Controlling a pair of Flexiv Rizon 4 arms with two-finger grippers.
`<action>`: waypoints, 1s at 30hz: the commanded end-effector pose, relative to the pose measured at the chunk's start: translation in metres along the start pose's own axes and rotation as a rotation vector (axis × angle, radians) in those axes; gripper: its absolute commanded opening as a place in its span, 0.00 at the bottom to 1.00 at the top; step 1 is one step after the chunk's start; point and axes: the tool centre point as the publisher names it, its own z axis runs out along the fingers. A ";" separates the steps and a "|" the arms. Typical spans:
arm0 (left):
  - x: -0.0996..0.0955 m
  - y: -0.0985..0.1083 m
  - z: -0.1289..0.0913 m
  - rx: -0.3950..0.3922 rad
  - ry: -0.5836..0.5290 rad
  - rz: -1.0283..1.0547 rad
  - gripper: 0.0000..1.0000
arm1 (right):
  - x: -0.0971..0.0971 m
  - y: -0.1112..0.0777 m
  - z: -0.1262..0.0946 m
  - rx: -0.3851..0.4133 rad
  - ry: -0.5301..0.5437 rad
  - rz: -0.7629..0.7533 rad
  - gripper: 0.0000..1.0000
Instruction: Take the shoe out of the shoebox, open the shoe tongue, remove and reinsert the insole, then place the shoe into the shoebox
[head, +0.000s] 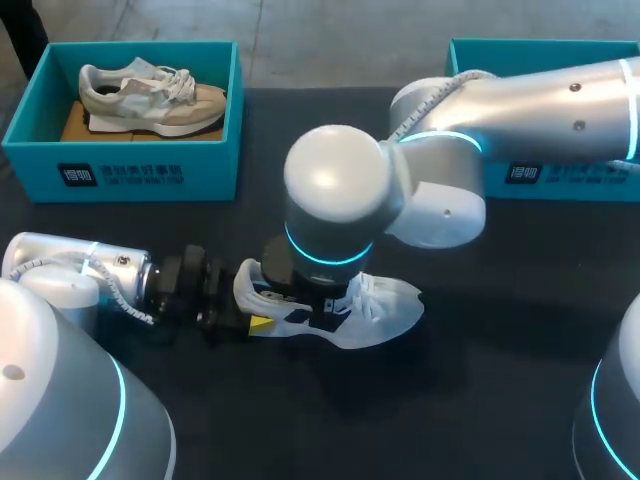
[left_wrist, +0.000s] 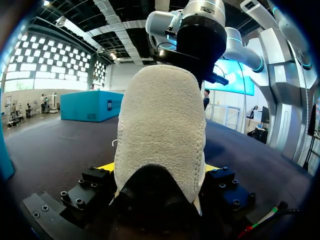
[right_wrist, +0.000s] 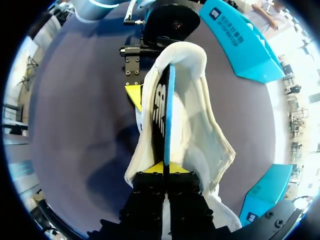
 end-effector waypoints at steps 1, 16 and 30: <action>-0.001 0.004 0.004 0.001 -0.006 -0.002 0.00 | 0.004 -0.011 -0.002 -0.052 -0.016 0.006 0.00; -0.001 0.004 0.004 0.001 -0.006 -0.002 0.00 | -0.011 -0.016 -0.015 -0.146 -0.073 0.010 0.00; -0.001 0.004 0.004 0.001 -0.006 -0.002 0.00 | -0.018 -0.009 -0.028 -0.163 -0.087 -0.029 0.00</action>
